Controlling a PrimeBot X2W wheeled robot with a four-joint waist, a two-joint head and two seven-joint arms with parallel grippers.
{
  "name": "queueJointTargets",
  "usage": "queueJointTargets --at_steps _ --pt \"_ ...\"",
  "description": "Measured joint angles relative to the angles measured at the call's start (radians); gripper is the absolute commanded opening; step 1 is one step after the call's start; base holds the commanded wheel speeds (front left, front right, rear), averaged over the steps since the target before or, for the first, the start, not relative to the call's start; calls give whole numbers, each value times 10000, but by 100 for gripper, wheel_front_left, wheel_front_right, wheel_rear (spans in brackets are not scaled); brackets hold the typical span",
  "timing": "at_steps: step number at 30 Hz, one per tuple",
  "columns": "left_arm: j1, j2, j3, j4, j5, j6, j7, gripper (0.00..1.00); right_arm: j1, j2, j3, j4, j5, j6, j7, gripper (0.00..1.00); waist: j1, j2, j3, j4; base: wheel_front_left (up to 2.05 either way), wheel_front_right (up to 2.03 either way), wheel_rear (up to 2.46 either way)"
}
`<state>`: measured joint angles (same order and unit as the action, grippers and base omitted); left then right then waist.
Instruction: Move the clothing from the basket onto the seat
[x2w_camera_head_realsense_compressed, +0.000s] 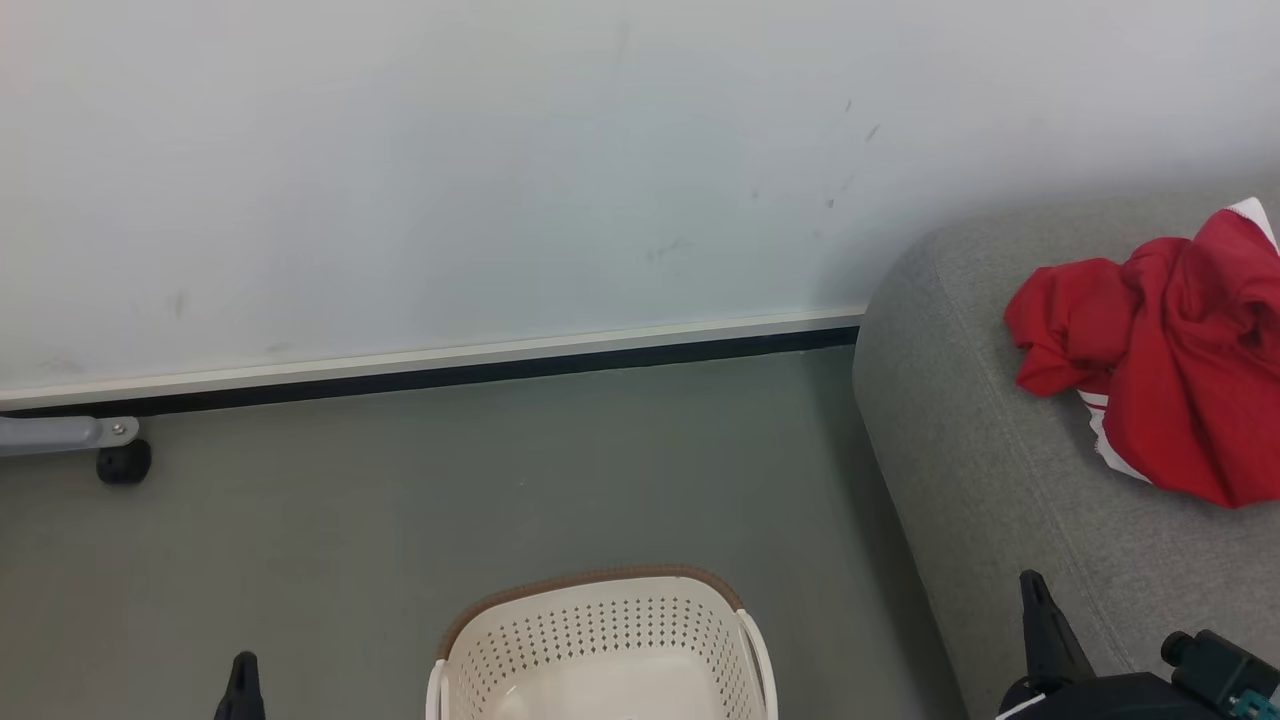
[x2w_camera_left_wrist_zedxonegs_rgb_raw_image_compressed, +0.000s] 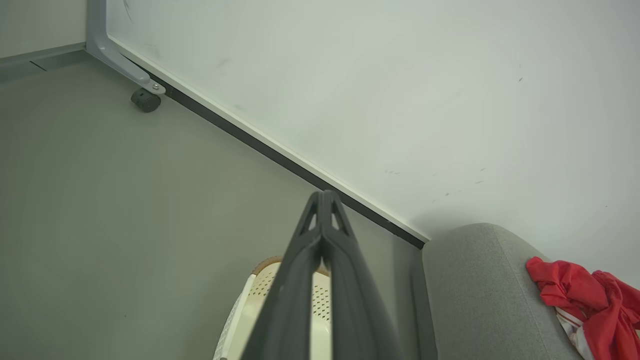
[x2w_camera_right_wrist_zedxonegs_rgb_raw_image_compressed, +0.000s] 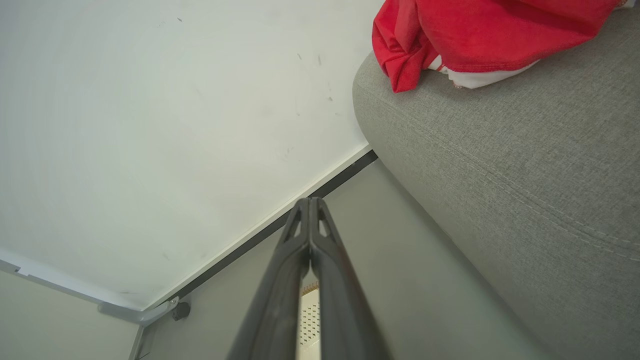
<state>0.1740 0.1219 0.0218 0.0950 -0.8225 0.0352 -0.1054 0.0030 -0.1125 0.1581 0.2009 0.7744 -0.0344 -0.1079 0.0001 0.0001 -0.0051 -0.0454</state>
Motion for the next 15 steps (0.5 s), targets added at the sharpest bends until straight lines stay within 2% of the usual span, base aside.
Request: queueJointTargets --at_steps 15 --pt "-498 -217 169 502 -1887 -362 525 0 -217 167 -725 259 2011 360 552 0 0 0 16 113 0 0 0"
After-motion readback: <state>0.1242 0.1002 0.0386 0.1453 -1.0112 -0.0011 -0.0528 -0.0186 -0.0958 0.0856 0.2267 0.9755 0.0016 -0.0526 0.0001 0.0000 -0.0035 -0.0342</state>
